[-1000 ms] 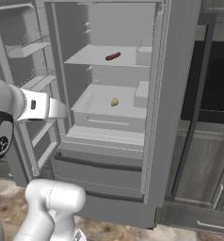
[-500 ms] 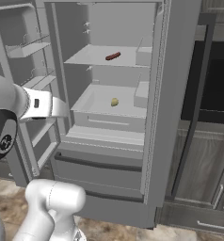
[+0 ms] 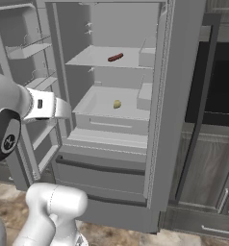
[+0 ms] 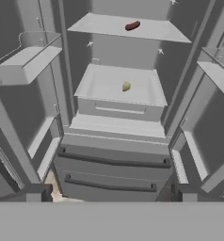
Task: Retrieve the sausage and cheese from the fridge and place them on the cutting board on the counter.
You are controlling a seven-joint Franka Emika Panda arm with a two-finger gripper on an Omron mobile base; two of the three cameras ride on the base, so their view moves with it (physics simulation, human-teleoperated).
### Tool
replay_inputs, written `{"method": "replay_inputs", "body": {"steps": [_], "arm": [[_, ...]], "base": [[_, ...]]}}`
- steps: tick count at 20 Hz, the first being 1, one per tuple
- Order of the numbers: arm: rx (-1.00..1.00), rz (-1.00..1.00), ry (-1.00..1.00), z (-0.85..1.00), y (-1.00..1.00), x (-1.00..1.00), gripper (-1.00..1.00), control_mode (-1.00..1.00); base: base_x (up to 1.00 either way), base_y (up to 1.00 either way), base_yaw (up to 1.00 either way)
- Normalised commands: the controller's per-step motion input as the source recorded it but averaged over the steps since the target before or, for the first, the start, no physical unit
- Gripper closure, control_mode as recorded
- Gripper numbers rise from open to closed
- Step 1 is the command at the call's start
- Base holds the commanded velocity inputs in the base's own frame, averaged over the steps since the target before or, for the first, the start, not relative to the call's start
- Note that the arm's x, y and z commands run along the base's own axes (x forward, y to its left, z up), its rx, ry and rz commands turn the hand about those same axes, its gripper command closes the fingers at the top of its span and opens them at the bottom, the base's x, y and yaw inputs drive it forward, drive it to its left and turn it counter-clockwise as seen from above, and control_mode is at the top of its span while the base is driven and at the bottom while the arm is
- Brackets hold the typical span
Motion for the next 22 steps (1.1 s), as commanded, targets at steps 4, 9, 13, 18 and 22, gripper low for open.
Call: {"method": "replay_inputs", "body": {"steps": [4,9,13,18,22], "arm": [[0.0,0.0,-0.04,-0.14,-0.11,0.3,-1.0,-1.0],[0.0,0.0,-0.02,-0.1,-0.11,0.44,-1.0,-1.0],[0.0,0.0,0.0,0.0,0.0,0.0,-1.0,1.0],[0.0,0.0,0.0,0.0,0.0,0.0,-1.0,1.0],[0.0,0.0,0.0,0.0,0.0,0.0,-1.0,1.0]], "base": [[0.0,0.0,0.0],[0.0,0.0,0.0],[0.51,0.0,-0.03],[0.23,0.0,-0.07],[0.19,0.0,-0.09]]}}
